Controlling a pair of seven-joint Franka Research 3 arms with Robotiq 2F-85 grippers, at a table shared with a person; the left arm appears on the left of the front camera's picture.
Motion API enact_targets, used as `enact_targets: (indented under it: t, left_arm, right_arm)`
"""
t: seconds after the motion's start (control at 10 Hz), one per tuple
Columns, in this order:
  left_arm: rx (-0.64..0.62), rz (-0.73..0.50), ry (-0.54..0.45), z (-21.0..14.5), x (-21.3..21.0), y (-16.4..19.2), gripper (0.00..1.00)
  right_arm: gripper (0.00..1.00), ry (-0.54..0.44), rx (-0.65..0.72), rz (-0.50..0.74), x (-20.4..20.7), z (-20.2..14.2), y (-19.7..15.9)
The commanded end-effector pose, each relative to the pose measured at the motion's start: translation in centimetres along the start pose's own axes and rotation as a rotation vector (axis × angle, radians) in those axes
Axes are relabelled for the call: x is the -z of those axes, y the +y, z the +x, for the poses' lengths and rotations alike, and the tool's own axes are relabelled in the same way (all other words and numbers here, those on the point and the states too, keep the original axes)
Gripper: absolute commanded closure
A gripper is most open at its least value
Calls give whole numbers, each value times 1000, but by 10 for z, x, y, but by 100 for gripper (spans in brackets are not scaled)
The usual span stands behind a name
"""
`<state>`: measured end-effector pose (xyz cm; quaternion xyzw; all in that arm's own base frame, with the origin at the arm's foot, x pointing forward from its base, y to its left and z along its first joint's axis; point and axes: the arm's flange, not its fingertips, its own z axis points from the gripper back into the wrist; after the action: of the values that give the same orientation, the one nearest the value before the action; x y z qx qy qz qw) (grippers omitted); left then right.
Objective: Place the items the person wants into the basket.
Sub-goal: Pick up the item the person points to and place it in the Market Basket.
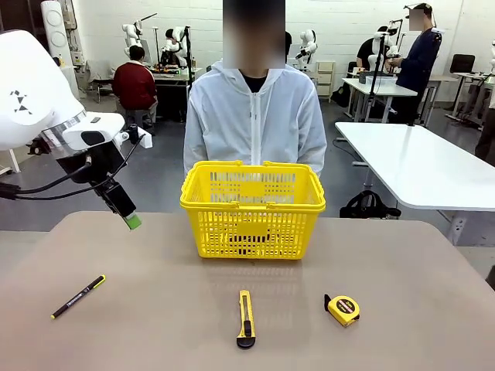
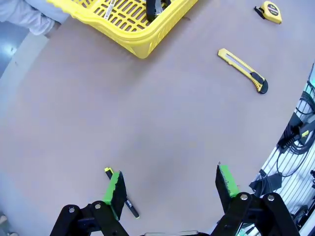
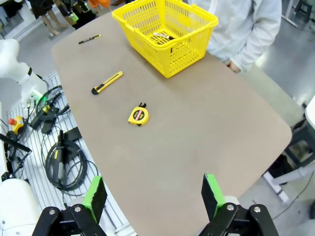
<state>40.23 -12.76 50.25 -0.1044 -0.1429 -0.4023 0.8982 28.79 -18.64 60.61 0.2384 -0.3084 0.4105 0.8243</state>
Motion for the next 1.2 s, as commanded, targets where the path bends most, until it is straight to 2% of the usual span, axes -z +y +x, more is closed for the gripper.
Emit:
enact_targets:
  t: [0.0,0.4,0.5,0.8,1.1]
  left_arm:
    - [5,3,3,-4,-2,-3,6]
    - [4,-1,-4,0,-2,-2,6]
    - [35,-12,-78,-21,-32,3,6]
    - [121,-93,-184,-106,-139,28,6]
    - [103,-132,-241,-156,-182,55,6]
  right_arm:
    - [0,-34,-14,10,2,-1,0]
    - [0,-34,-14,10,2,-1,0]
    - [0,-34,-14,10,2,-1,0]
    - [0,-34,-14,10,2,-1,0]
    - [0,-34,-14,10,2,-1,0]
